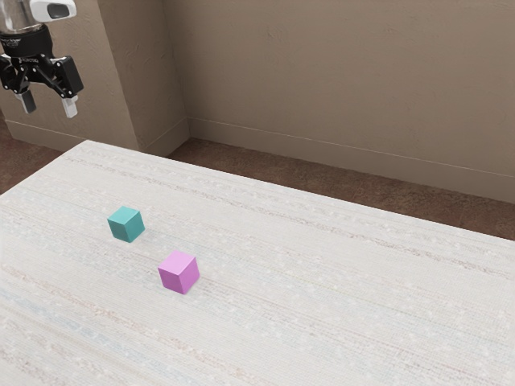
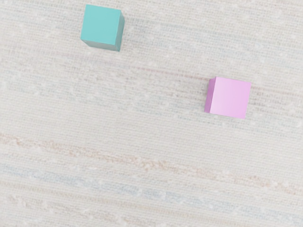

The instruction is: Pick up the blue block with one arm, and put the blue block on the pink block with one arm

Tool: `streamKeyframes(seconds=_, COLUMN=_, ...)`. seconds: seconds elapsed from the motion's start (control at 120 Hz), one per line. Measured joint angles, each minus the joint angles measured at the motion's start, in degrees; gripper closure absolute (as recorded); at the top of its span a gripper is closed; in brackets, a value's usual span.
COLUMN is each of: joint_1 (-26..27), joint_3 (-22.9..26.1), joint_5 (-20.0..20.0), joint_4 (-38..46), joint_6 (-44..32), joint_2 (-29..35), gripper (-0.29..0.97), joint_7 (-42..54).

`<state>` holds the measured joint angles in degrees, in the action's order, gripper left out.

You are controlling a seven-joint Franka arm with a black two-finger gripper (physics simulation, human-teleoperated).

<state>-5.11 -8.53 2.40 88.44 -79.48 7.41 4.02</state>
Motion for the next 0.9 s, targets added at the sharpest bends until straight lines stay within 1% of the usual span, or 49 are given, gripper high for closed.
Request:
streamKeyframes(seconds=0.267, joint_1=0.01, joint_3=-0.10, joint_5=-0.04, joint_4=-0.29, joint_6=0.04, joint_2=0.13, gripper=0.00, joint_7=-0.03)
streamKeyframes(seconds=0.333, joint_1=0.15, joint_3=-0.28, joint_5=0.14, joint_4=-11.14, joint_6=2.37, joint_2=1.03, gripper=0.00, joint_7=-0.04)
streamKeyframes(seconds=0.392, joint_1=0.72, joint_3=-4.14, joint_5=1.09, joint_4=-14.88, joint_6=4.03, joint_2=1.34, gripper=0.00, joint_7=0.36)
streamKeyframes(seconds=0.45, joint_1=0.22, joint_3=-10.46, joint_5=2.37, joint_4=-13.64, joint_6=3.47, joint_2=1.32, gripper=0.00, joint_7=1.26)
streamKeyframes(seconds=0.483, joint_1=-0.35, joint_3=-13.27, joint_5=2.89, joint_4=-11.08, joint_6=1.89, joint_2=0.88, gripper=0.00, joint_7=1.74)
streamKeyframes(seconds=0.525, joint_1=-0.88, joint_3=-15.71, joint_5=3.33, joint_4=-7.15, joint_6=-0.99, joint_2=-1.23, gripper=0.00, joint_7=2.37)
streamKeyframes(seconds=0.583, joint_1=-1.03, joint_3=-18.05, joint_5=3.45, joint_4=-2.65, joint_6=-5.75, joint_2=-5.77, gripper=0.00, joint_7=3.33)
streamKeyframes(seconds=0.633, joint_1=-1.02, joint_3=-19.92, joint_5=2.60, joint_4=0.51, joint_6=-10.14, joint_2=-10.47, gripper=0.00, joint_7=4.14)
streamKeyframes(seconds=0.683, joint_1=-1.19, joint_3=-20.79, joint_5=1.57, joint_4=3.27, joint_6=-14.49, joint_2=-14.34, gripper=0.00, joint_7=5.01)
streamKeyframes(seconds=0.733, joint_1=-1.61, joint_3=-21.12, joint_5=-0.17, joint_4=5.47, joint_6=-18.91, joint_2=-17.42, gripper=0.00, joint_7=5.91)
streamKeyframes(seconds=0.775, joint_1=-3.35, joint_3=-21.20, joint_5=-3.31, joint_4=6.30, joint_6=-22.44, joint_2=-20.97, gripper=0.00, joint_7=6.95)
streamKeyframes(seconds=0.817, joint_1=-4.43, joint_3=-21.14, joint_5=-5.56, joint_4=6.68, joint_6=-25.43, joint_2=-23.56, gripper=0.00, joint_7=8.06)
streamKeyframes(seconds=0.9, joint_1=-5.20, joint_3=-20.15, joint_5=-8.70, joint_4=7.73, joint_6=-30.13, joint_2=-25.92, gripper=0.00, joint_7=11.50)
